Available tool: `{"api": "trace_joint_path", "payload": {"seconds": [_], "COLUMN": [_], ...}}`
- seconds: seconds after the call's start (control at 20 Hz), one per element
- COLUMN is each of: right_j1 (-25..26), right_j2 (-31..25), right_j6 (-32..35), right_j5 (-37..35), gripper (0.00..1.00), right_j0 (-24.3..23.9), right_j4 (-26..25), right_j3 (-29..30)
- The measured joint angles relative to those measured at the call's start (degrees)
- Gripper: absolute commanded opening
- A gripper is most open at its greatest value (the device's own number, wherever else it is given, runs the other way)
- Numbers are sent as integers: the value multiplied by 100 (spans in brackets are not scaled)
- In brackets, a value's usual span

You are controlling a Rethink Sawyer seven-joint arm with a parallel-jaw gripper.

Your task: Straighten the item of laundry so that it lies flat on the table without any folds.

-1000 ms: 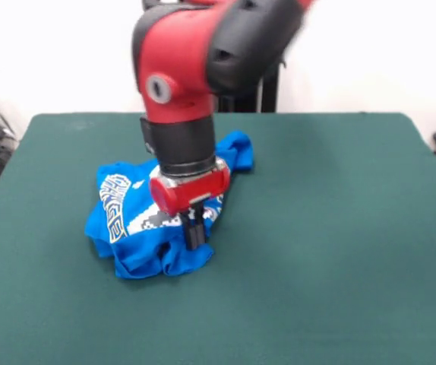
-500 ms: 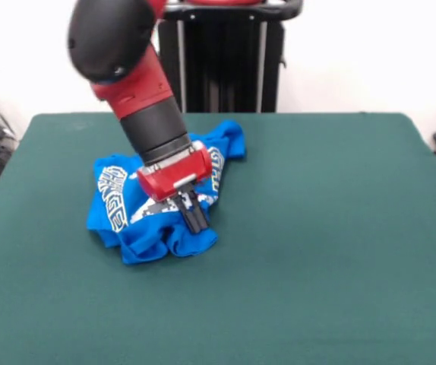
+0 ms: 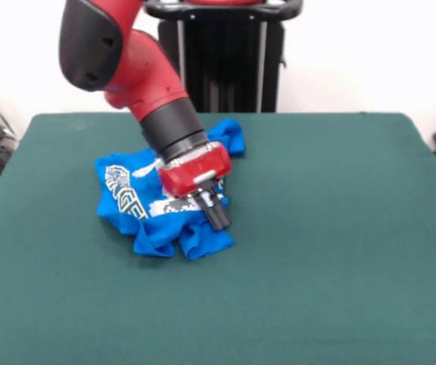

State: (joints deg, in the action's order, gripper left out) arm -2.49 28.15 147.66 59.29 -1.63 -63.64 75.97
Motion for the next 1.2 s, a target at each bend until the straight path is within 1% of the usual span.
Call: {"api": "trace_joint_path", "payload": {"seconds": [0.05, 0.1, 0.3, 0.4, 0.45, 0.55, 0.65, 0.75, 0.85, 1.2], "right_j1": [0, -5, -65, -125, -176, -233, -269, -326, -356, -524], "right_j2": [1, 14, 175, 277, 324, 338, 336, 310, 274, 165], "right_j6": [-17, -22, -22, -20, -20, -20, -20, -20, -20, -20], "right_j5": [-19, -116, -580, -999, -1354, -1768, -1979, -2353, -2491, -2538], "gripper": [0, 0, 0, 0, 0, 0, 0, 0, 0, 0], "right_j0": [44, 189, 564, 830, 1031, 1230, 1319, 1446, 1475, 1456], "right_j4": [44, 100, 35, -91, -193, -284, -319, -360, -379, -376], "right_j3": [22, 56, 57, 56, 56, 61, 61, 61, 62, 104]}}
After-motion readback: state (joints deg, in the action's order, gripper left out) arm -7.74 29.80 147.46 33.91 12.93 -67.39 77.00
